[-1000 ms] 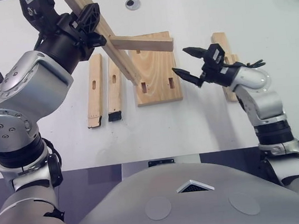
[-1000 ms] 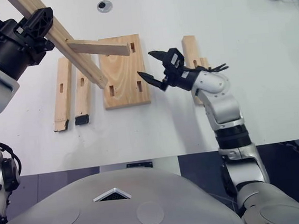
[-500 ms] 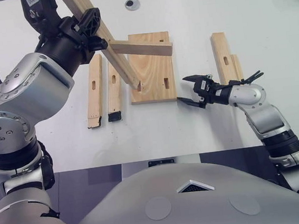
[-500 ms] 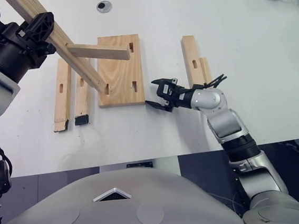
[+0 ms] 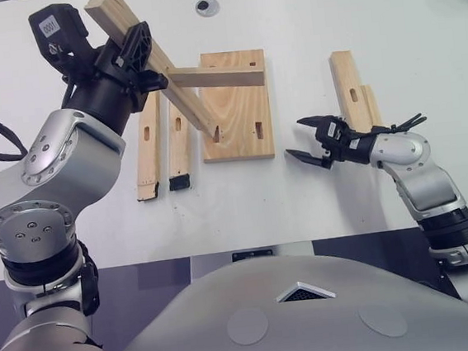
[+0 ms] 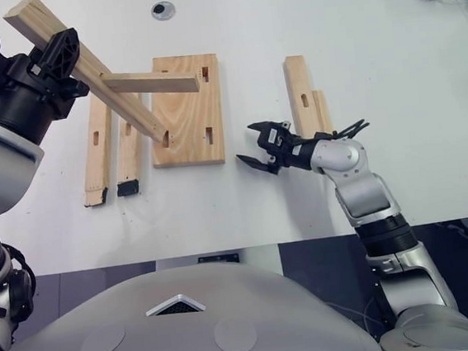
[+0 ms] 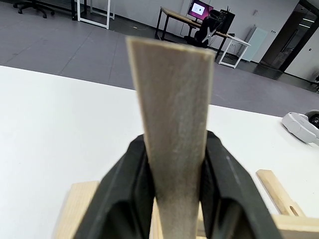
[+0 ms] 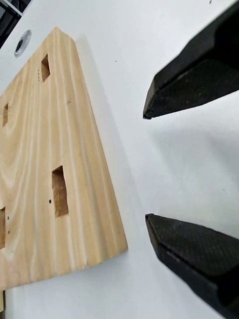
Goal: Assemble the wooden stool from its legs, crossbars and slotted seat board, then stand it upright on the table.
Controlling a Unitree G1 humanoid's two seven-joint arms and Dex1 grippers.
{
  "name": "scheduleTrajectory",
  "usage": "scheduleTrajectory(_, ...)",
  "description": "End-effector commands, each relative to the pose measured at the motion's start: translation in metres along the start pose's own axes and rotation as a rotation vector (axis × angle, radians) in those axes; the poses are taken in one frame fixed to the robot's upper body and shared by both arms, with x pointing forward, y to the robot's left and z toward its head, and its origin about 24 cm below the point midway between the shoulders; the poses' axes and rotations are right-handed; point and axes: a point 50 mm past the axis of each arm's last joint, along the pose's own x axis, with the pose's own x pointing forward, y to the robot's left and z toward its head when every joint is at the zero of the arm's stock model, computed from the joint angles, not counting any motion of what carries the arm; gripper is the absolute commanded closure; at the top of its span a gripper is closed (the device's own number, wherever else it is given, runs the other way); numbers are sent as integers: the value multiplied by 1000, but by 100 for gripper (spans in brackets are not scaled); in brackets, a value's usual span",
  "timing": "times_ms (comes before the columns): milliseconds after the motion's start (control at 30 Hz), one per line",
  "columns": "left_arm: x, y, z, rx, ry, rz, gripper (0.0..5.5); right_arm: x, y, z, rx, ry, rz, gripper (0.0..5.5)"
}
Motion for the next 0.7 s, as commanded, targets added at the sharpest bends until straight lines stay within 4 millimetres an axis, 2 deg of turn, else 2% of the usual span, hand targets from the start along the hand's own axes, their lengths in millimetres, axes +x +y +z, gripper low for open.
scheduleTrajectory(33,0,0,0,-16,-23,-15,448,12,-5,5,-31,-14,-29,194)
scheduleTrajectory(133,-1,3,-10,-33,0,2,448,11,-11,5,-41,-14,-60,194)
scheduleTrajectory(333,-6,0,-15,33,-13,10,448,3,-15,1,-38,-9,-79,194)
scheduleTrajectory(700,-1,3,-28,77,-55,97,448,1,-12,2,-20,-17,-75,194)
